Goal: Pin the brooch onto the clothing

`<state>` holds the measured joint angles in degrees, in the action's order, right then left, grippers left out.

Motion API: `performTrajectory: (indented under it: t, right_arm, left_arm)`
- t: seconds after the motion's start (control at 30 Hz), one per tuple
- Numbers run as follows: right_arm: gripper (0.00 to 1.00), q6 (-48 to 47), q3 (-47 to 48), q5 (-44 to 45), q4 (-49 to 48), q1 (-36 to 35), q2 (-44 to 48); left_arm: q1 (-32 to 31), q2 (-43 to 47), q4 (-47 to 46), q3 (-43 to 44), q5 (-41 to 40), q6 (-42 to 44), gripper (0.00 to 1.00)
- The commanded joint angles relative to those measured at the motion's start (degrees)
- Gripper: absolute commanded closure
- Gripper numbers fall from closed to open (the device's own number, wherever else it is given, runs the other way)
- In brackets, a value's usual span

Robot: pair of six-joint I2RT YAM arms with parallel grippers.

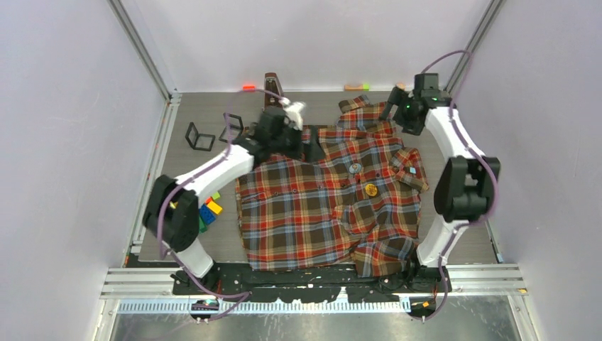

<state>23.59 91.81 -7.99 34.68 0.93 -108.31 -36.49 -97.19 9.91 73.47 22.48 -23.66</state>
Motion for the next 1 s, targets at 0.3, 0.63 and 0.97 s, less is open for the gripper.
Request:
performTrajectory:
  t: [0.3,0.63,0.97]
  right_arm:
    - [0.02,-3.9,-28.1,14.2,-13.9,0.4,42.2]
    - [0.01,0.0,-43.2,21.6,-15.6,0.4,57.1]
    - [0.00,-0.8,-43.7,21.4,-16.1,0.4,56.7]
  left_arm:
    - [35.2,22.0,12.2,-5.7,-12.8,2.2,0.00]
    - [38.3,34.5,6.5,-17.9,-19.8,5.2,0.00]
    - [38.3,34.8,6.3,-18.7,-20.2,5.1,0.00]
